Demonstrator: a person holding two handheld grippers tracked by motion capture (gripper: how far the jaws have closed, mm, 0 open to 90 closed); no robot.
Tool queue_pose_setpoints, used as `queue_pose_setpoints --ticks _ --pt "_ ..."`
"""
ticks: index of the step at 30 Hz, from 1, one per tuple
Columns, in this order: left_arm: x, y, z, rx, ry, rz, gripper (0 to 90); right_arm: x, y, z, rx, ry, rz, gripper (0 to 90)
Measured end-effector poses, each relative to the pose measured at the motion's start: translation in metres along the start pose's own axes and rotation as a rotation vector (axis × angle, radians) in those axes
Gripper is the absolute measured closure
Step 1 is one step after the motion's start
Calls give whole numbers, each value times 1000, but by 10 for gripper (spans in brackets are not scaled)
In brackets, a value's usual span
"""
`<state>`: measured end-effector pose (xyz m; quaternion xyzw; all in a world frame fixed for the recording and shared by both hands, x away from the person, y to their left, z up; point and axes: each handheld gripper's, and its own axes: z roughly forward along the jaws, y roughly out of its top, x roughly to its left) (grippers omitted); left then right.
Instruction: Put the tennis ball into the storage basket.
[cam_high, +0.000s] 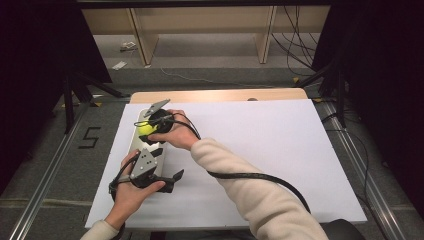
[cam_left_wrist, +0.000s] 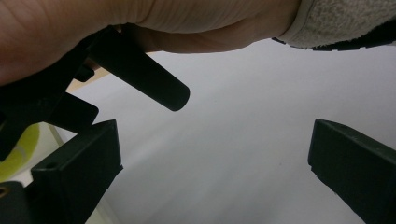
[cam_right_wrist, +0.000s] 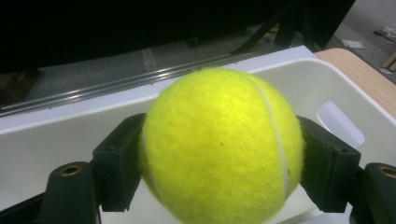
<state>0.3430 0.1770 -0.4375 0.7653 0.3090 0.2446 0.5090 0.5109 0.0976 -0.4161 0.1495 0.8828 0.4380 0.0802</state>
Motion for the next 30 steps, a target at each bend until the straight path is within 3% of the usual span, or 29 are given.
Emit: queue_pose_setpoints --ticks 30 --pt "0 0 0 2 2 3 20 1 -4 10 28 -1 11 254"
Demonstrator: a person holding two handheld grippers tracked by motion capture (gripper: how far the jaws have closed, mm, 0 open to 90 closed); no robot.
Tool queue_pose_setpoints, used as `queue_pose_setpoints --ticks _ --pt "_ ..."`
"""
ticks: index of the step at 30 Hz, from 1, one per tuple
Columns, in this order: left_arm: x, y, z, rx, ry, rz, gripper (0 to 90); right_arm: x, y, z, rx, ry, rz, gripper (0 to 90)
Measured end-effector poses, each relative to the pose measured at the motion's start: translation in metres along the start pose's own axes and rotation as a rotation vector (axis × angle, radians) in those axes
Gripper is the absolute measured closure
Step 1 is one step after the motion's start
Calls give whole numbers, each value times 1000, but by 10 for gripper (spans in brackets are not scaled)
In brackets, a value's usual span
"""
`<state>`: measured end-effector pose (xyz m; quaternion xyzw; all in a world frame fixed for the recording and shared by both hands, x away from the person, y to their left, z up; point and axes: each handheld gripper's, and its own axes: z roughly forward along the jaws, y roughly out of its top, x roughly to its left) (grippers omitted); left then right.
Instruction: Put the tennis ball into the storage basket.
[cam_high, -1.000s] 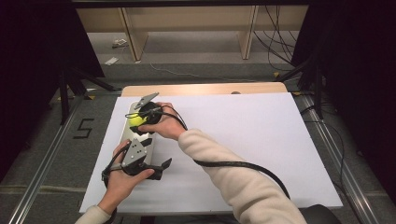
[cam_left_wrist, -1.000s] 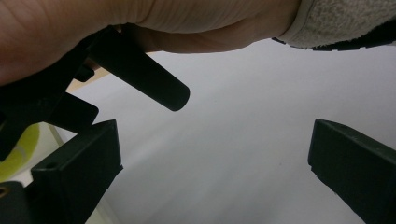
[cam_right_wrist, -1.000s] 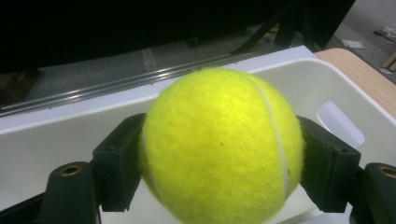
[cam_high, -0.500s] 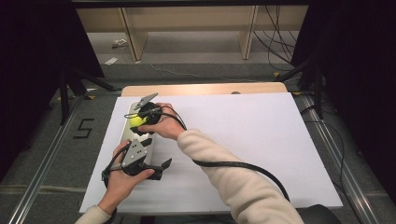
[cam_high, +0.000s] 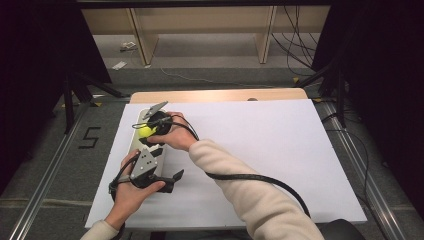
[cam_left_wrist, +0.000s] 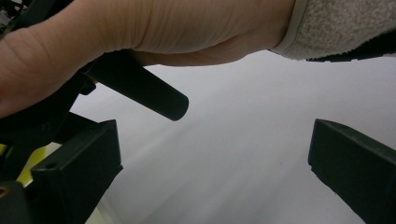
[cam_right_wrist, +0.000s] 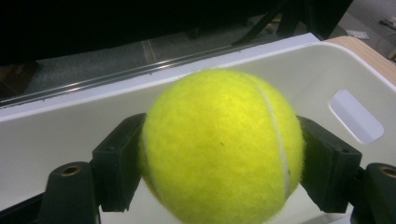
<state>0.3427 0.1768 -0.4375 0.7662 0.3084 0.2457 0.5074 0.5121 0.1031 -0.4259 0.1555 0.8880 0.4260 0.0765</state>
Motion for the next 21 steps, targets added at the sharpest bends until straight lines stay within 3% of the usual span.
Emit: queue_pose_setpoints --ticks 14,21 --pt "0 0 0 -1 -1 0 20 1 -2 1 -1 -2 2 231" --pt "0 0 0 1 -1 2 20 -2 3 -5 -44 -8 11 170"
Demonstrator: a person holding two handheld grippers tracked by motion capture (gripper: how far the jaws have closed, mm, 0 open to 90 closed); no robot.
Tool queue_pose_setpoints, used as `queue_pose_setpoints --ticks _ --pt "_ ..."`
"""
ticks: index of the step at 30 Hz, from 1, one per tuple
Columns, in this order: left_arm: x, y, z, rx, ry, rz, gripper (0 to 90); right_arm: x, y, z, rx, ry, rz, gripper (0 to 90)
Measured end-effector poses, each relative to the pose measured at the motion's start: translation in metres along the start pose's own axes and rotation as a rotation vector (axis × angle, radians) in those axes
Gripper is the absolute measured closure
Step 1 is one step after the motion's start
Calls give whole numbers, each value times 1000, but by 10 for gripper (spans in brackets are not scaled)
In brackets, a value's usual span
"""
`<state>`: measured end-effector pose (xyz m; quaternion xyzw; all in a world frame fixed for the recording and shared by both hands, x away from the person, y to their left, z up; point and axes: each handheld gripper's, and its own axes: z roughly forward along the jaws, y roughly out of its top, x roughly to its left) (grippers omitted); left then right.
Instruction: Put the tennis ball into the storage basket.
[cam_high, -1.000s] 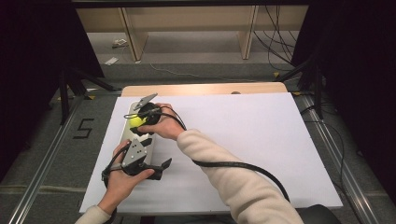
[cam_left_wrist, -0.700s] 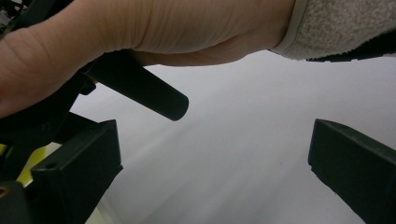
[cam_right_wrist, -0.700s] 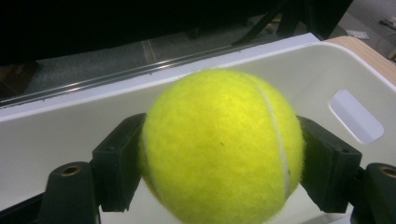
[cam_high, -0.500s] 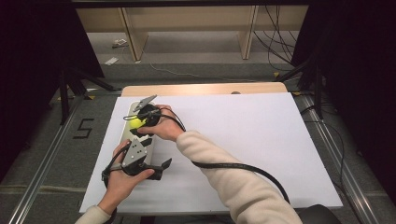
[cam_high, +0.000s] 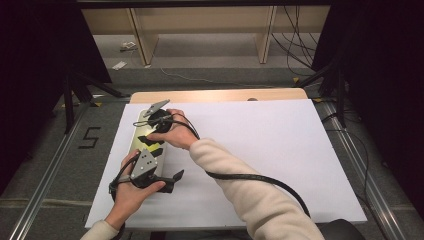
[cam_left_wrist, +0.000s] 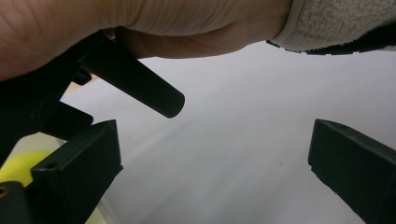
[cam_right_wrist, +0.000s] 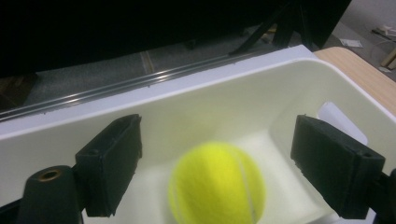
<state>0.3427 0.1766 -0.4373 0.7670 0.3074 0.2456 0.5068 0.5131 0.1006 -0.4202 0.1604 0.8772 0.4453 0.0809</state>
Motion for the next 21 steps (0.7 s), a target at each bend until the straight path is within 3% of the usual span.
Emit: queue_pose_setpoints --ticks 21 --pt "0 0 0 -3 2 0 20 0 3 -11 -23 0 -2 163"
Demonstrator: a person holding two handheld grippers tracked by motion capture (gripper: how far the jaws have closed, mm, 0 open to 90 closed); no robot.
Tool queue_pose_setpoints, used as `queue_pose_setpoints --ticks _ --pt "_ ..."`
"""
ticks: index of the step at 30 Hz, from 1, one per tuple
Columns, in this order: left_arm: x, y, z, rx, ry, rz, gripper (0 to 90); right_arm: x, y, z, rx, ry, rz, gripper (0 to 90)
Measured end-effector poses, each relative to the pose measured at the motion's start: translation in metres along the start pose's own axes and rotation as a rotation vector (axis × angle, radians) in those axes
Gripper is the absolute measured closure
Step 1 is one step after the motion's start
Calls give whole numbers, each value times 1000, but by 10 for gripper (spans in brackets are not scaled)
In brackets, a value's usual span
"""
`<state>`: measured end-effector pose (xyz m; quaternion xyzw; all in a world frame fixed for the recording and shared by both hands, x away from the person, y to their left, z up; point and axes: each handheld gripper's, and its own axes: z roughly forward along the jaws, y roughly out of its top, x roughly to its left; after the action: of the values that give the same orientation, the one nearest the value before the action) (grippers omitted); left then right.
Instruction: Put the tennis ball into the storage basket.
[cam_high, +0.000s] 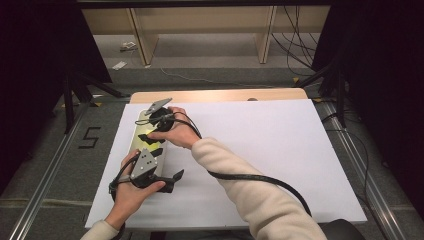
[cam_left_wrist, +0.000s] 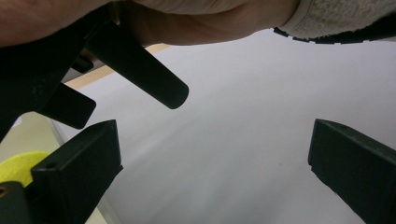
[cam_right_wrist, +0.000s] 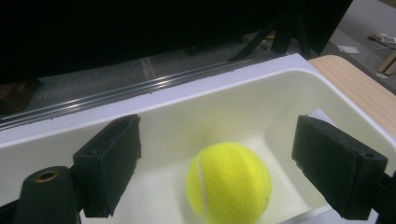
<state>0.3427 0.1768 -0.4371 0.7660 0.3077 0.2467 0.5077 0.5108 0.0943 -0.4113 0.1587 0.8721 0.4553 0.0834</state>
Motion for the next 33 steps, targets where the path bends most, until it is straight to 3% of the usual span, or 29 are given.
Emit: queue_pose_setpoints --ticks 33 --pt "1 0 -1 -8 7 -7 19 -17 -17 -51 -57 -41 37 165"
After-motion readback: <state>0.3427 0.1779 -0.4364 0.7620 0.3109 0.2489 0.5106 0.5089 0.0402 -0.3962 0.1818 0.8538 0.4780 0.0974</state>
